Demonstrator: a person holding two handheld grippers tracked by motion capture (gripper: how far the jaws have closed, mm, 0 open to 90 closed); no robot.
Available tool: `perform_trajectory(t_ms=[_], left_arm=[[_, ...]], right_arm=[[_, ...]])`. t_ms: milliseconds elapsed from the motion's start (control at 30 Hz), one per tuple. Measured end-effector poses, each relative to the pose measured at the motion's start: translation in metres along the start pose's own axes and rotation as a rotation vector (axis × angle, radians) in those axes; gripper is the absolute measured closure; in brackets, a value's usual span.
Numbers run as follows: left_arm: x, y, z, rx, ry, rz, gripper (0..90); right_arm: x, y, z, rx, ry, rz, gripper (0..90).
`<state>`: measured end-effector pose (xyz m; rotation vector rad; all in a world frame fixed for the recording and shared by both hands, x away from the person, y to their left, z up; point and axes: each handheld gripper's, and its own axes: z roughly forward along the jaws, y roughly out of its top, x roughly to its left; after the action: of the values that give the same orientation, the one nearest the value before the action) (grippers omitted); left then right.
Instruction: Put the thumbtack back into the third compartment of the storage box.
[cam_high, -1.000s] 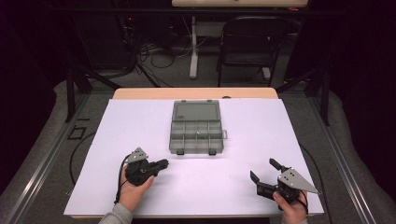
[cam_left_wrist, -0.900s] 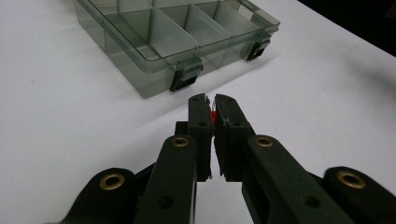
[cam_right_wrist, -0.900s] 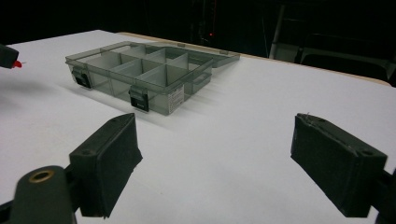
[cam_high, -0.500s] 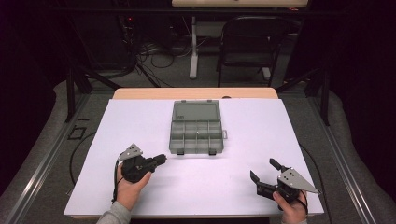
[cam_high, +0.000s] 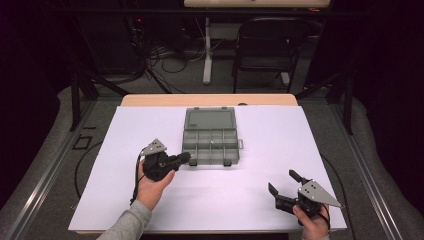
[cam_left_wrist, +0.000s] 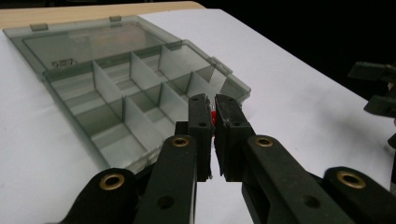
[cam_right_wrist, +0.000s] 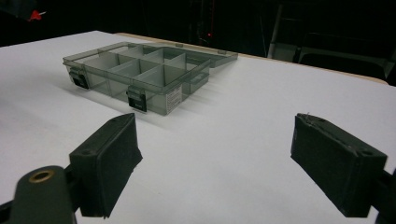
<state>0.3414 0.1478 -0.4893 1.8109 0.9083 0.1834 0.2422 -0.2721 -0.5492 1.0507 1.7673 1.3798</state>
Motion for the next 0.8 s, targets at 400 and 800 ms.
perform_trajectory(t_ms=[400,800], left_arm=[[0.001,0.046,0.024,-0.001,0.026,0.019,85.8],[0.014,0.069,0.053,0.036,0.1,0.012,85.8]], right_arm=[[-0.001,0.0,0.0,0.0,-0.003,0.005,14.5],[-0.001,0.0,0.0,-0.003,-0.002,0.001,14.5]])
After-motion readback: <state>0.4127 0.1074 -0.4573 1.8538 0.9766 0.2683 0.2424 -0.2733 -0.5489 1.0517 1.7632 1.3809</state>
